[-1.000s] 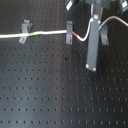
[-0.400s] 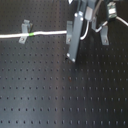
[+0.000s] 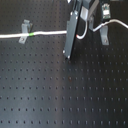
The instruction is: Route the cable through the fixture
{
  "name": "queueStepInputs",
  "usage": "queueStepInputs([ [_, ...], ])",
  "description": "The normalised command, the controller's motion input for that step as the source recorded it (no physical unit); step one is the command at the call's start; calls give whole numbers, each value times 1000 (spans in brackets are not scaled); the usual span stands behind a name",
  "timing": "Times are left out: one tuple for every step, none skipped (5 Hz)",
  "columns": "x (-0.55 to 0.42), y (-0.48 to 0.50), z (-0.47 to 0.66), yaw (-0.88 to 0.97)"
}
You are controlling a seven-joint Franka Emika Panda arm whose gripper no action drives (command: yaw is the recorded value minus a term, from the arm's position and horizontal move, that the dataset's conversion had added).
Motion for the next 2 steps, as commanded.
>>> queueStepInputs([
  [-7, -8, 0, 0],
  [-4, -3, -156, -20],
])
